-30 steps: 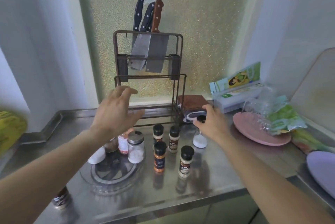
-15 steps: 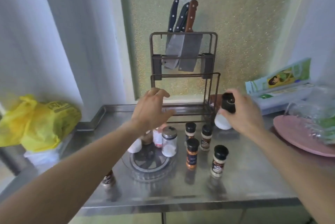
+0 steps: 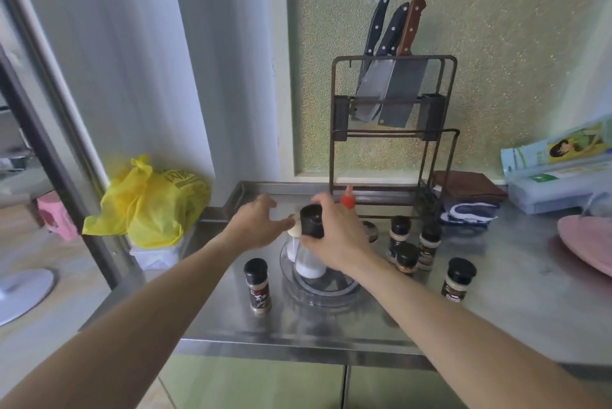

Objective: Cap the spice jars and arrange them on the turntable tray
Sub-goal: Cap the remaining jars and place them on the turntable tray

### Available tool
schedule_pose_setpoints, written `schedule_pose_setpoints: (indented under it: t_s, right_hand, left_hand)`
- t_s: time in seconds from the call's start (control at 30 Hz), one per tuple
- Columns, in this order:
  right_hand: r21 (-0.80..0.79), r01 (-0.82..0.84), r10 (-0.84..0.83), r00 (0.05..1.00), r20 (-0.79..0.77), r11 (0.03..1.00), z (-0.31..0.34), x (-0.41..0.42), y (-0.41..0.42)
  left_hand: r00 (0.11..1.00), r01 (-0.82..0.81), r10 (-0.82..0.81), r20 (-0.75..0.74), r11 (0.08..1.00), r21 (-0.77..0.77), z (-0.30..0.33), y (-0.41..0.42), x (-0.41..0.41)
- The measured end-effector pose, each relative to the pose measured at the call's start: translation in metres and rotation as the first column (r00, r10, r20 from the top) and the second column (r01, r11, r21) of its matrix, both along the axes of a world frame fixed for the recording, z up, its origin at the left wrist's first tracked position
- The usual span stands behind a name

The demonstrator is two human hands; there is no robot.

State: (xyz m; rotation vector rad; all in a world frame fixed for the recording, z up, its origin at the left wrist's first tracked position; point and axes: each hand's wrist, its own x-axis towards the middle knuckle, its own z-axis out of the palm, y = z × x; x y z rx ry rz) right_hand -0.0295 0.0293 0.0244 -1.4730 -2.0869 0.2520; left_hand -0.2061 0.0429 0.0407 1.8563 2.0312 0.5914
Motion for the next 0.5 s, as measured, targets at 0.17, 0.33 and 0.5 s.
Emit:
schedule_pose_setpoints:
  t_s: [0.17,0.33,0.5]
  right_hand:
    - [-0.080,0.046,-0.047,0.999,-0.002,0.996,-0.029,-0.021,0.005]
    - [-0.055,0.025,-0.026,1.000,-0.014,0.998,-0.035,-0.030,0.006]
    - [-0.028,0.022,-0.023,0.999,-0.026,0.999,-0.039,-0.031,-0.002]
  left_hand:
    - [0.995,-0.018,0.027,0.098,0.996,-0.087,-0.022,0.003,-0.009]
    - [0.989,-0.011,0.027,0.148,0.994,-0.106,-0.033,0.001,-0.011]
    - [0.976,-0.032,0.048,0.215,0.997,-0.076,-0.034,-0.008,-0.014]
